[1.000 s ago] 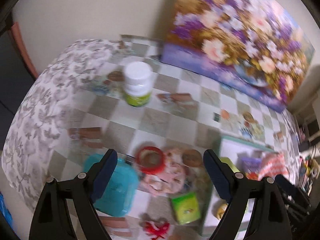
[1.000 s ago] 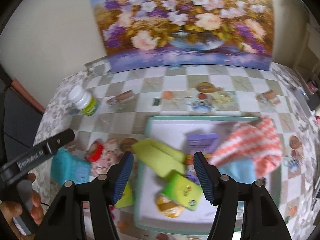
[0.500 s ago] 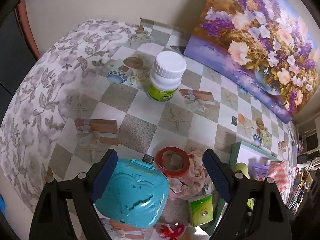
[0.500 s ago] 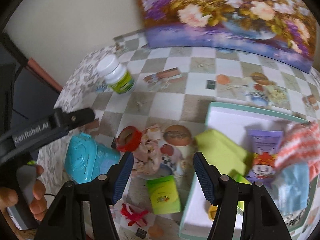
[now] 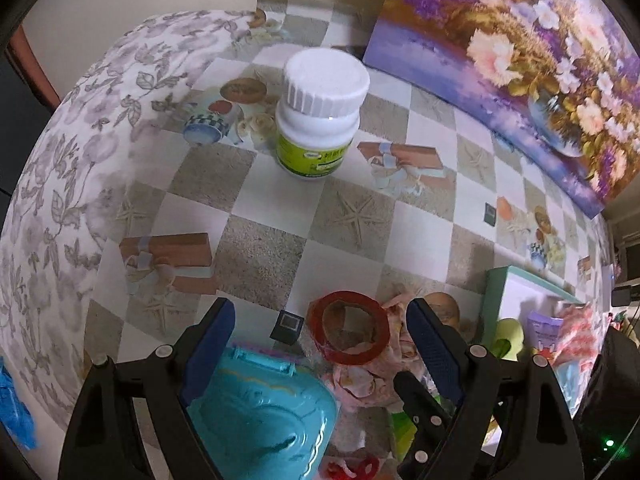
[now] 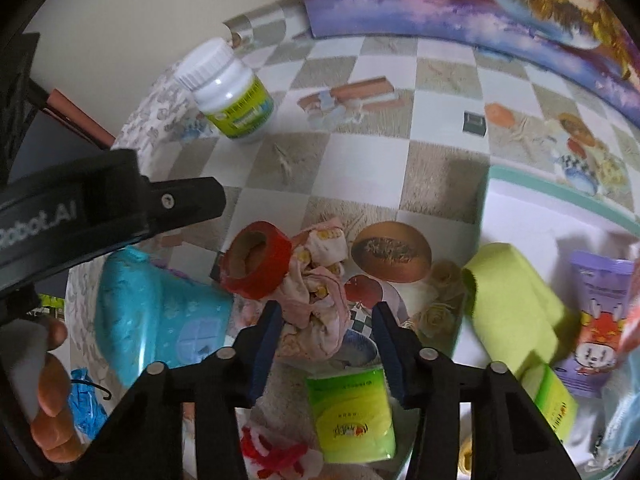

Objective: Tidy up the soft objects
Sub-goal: 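Grasp the pink patterned cloth with the right gripper while the left gripper grasps the red tape roll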

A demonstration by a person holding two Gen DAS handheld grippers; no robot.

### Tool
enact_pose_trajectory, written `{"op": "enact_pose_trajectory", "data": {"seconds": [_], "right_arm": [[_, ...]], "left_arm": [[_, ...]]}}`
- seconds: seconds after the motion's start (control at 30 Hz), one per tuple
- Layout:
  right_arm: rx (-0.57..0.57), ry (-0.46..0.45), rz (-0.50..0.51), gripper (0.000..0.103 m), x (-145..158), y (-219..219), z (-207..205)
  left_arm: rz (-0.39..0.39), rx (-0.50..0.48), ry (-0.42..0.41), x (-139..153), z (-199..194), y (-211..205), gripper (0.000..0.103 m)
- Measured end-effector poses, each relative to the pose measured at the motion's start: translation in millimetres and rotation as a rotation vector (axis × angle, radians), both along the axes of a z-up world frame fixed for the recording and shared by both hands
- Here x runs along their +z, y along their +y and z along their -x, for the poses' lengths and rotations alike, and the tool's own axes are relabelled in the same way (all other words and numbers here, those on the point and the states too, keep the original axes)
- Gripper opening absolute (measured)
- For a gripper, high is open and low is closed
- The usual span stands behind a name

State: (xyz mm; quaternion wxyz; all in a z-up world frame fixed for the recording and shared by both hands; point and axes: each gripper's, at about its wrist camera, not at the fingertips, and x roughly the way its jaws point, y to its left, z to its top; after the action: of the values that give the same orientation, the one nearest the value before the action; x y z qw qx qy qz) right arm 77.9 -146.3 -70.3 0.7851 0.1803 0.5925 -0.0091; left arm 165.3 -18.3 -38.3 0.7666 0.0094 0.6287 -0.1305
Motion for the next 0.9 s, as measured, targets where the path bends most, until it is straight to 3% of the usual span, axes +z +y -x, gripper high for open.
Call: {"op": "enact_pose_trajectory", "data": {"seconds": [0.13, 0.5, 0.9], "right_arm": [[0.000, 0.015, -0.010, 0.041, -11.1, -2.4, -5.8], [-0.011, -0.005, -0.042, 0.019, -20.0, -10.7, -10.0], [-0.088, -0.022, -0.079, 0.012, -17.8, -36.3, 0.2]], "left_arm": [[0.014, 0.001, 0.024, -8.6, -7.8, -5.2, 0.088], [-0.043, -0.031, 0.050, -27.0, -13.2, -18.8, 0.088], [-0.096, -0.156, 0.030, -30.8, -1.6, -49.2, 0.088]]}}
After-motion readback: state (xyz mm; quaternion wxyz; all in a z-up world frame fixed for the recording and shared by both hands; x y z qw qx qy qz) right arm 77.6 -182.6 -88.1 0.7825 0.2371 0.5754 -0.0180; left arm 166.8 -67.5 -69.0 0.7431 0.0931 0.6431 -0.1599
